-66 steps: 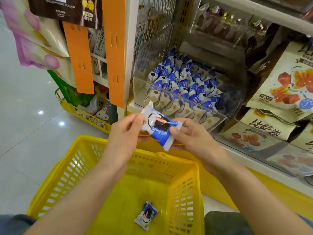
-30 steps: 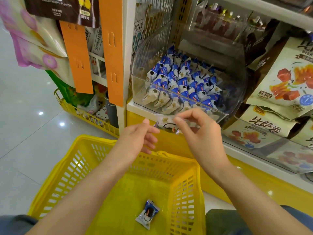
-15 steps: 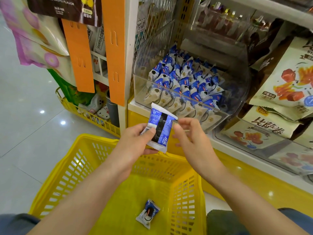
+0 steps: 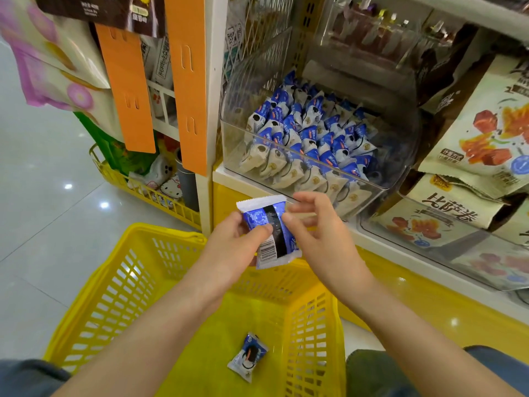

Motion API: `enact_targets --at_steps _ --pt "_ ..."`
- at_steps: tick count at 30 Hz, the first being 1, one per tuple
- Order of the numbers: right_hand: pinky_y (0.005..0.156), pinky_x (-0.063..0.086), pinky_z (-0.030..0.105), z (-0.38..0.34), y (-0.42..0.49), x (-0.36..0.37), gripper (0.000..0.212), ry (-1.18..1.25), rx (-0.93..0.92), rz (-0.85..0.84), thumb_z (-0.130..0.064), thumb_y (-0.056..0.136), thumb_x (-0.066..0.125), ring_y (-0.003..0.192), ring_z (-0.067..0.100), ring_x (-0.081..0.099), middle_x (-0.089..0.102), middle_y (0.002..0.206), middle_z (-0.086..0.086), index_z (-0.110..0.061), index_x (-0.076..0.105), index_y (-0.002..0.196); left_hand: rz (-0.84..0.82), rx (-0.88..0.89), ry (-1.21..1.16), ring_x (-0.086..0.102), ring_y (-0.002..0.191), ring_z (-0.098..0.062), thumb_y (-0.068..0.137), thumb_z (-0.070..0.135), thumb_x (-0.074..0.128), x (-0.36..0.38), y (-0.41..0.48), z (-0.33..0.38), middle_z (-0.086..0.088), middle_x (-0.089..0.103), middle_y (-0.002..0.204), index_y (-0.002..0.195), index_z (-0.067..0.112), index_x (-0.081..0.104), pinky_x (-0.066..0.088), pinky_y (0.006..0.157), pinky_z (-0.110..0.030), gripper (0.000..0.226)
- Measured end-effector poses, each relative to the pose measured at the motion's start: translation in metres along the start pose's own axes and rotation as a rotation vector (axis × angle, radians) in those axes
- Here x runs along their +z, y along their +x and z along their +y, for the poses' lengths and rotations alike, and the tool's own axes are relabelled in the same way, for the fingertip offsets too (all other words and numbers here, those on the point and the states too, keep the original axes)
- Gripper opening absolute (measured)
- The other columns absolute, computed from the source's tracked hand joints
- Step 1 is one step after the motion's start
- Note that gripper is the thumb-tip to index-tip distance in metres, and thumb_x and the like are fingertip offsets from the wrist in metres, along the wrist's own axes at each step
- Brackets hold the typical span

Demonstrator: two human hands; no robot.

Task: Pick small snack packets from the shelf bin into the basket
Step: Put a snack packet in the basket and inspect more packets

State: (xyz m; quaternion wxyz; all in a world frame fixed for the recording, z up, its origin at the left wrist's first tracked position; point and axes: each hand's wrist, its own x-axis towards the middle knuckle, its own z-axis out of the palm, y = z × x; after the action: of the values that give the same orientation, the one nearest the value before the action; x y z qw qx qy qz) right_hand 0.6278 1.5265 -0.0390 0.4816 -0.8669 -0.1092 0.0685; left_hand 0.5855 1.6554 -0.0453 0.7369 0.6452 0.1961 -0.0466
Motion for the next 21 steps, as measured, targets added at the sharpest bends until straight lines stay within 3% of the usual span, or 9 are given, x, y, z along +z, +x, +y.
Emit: enact_targets --at_steps 4,8,13,17,21 --pt "0.074 0.049 0.02 -0.002 -0.008 0.001 0.029 -0.307 -0.262 0.011 -0.04 0.084 0.059 0.088 -0.001 0.054 0.055 0.104 -0.016 -0.028 0.056 0.11 0.055 -0.001 -0.1 0.069 0.072 -0.006 0.091 0.013 0.054 0.001 0.001 0.0 -0.001 0.069 0.096 0.117 0.017 0.054 0.056 0.055 -0.022 0.026" --pt "0.079 0.051 0.031 -0.004 -0.008 0.0 0.035 -0.36 -0.288 -0.024 -0.042 0.082 0.062 0.092 0.002 0.058 0.062 0.107 -0.013 -0.029 0.061 0.115 0.061 -0.043 -0.176 0.068 0.083 -0.017 0.093 0.011 0.05 -0.001 0.002 0.0 -0.007 0.069 0.101 0.118 0.017 0.054 0.059 0.064 -0.03 0.026" --pt "0.077 0.052 0.027 -0.005 -0.008 -0.001 0.025 -0.382 -0.304 0.012 -0.031 0.083 0.065 0.089 0.001 0.059 0.062 0.098 -0.017 -0.026 0.064 0.108 0.072 0.019 -0.144 0.066 0.071 -0.008 0.093 0.007 0.05 0.003 0.001 -0.002 -0.002 0.066 0.097 0.117 0.019 0.051 0.057 0.062 -0.027 0.027" --pt "0.079 0.05 0.015 -0.005 -0.004 0.001 0.015 -0.168 -0.227 -0.002 -0.016 0.081 0.068 0.088 -0.001 0.06 0.061 0.096 -0.012 -0.025 0.063 0.091 0.075 0.044 -0.109 0.067 0.078 -0.009 0.093 0.009 0.049 0.004 0.0 -0.005 -0.006 0.065 0.107 0.122 0.017 0.049 0.057 0.068 -0.03 0.03" --pt "0.079 0.054 0.022 -0.011 -0.004 0.0 0.011 0.097 -0.102 -0.059 -0.016 0.087 0.061 0.089 0.003 0.062 0.063 0.099 -0.007 -0.027 0.06 0.082 0.08 0.113 -0.054 0.067 0.079 -0.006 0.095 0.015 0.047 0.002 -0.001 -0.004 -0.001 0.067 0.101 0.117 0.021 0.053 0.057 0.071 -0.027 0.024"
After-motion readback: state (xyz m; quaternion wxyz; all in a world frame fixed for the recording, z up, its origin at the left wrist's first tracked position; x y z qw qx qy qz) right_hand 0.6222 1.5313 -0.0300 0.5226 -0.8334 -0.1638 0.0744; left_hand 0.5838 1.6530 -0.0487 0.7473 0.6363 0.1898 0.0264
